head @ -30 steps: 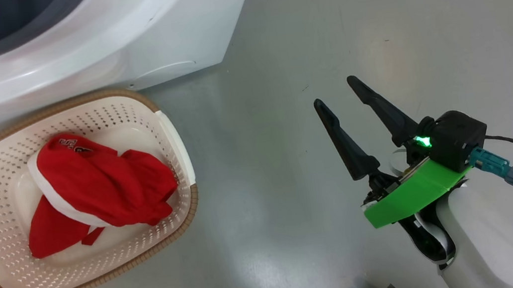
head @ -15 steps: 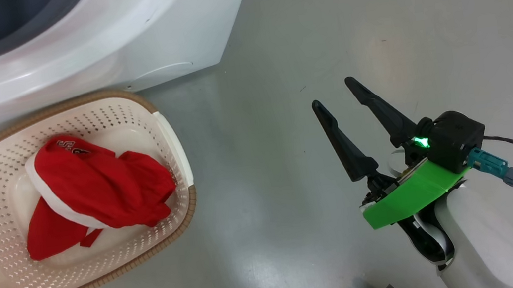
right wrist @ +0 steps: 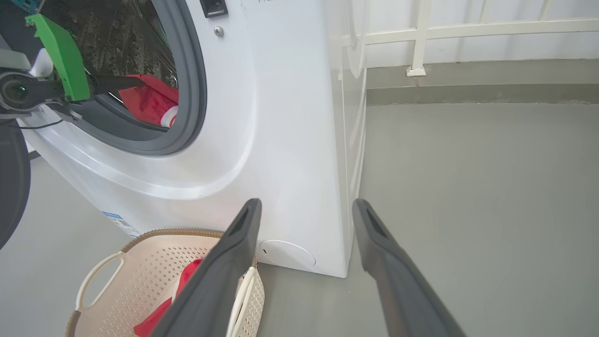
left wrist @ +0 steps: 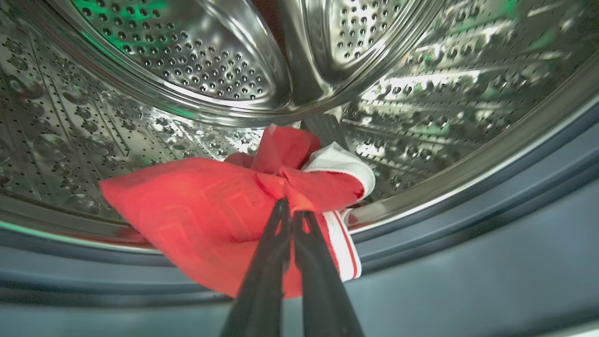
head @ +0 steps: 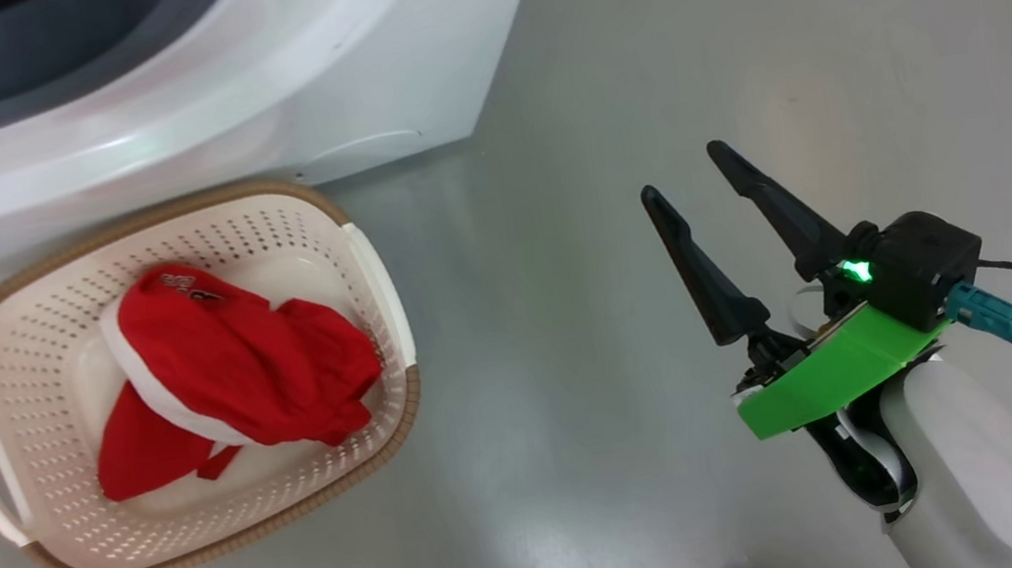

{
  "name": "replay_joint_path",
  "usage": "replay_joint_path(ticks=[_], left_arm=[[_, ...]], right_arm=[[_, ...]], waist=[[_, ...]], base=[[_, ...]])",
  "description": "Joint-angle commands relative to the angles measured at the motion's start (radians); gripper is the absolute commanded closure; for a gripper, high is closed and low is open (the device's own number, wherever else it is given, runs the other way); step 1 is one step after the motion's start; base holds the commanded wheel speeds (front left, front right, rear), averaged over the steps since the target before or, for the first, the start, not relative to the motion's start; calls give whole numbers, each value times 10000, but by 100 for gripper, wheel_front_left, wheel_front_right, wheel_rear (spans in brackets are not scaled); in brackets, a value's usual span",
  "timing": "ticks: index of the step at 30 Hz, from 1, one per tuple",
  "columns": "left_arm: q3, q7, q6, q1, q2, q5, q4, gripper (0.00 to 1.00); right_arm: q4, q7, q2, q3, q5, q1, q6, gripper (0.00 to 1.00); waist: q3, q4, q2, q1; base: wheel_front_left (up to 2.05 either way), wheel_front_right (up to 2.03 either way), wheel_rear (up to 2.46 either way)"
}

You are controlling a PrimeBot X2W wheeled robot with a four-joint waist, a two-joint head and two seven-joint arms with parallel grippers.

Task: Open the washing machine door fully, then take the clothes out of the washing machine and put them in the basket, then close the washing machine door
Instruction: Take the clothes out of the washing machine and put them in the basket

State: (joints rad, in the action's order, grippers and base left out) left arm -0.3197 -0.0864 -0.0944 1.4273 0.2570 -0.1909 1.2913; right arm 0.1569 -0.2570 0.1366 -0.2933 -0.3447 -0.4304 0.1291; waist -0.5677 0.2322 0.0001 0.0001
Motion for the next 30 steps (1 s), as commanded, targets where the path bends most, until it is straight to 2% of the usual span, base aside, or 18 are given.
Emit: replay_joint_path(ticks=[1, 7, 13, 20, 28, 30], left_arm=[[230, -361, -98, -187, 310, -270, -264, 100], [718, -1469, -308, -799, -109, -1169, -546, 100], [783, -1739, -356, -1671, -329, -1715, -1566, 100], [1108, -1751, -360, -3227, -146, -2397, -4116, 100], [1619, -1752, -361, -5015, -141, -2552, -6893, 100], [1690, -1752, -361, -5233, -155, -2548, -7232, 100]], right_arm=[[-191, -48, 50, -121, 88, 156, 16, 0], [-154, -48, 258, -22, 59, 255, 16, 0], [-172, -48, 498, 223, 31, 491, 16, 0], [-208, -48, 717, 444, 8, 800, 16, 0], [-238, -48, 882, 702, -34, 1186, 16, 0], [-247, -48, 900, 722, -39, 1228, 16, 0]], waist=[[225, -194, -1, -1], [649, -445, -1, -1], [1080, -727, -1, -1], [1544, -927, -1, -1], [2015, -1208, -1, -1], [2064, -1235, -1, -1]], base=[[0, 0, 0], [0, 0, 0], [0, 0, 0], [0, 0, 0], [0, 0, 0], [0, 0, 0]])
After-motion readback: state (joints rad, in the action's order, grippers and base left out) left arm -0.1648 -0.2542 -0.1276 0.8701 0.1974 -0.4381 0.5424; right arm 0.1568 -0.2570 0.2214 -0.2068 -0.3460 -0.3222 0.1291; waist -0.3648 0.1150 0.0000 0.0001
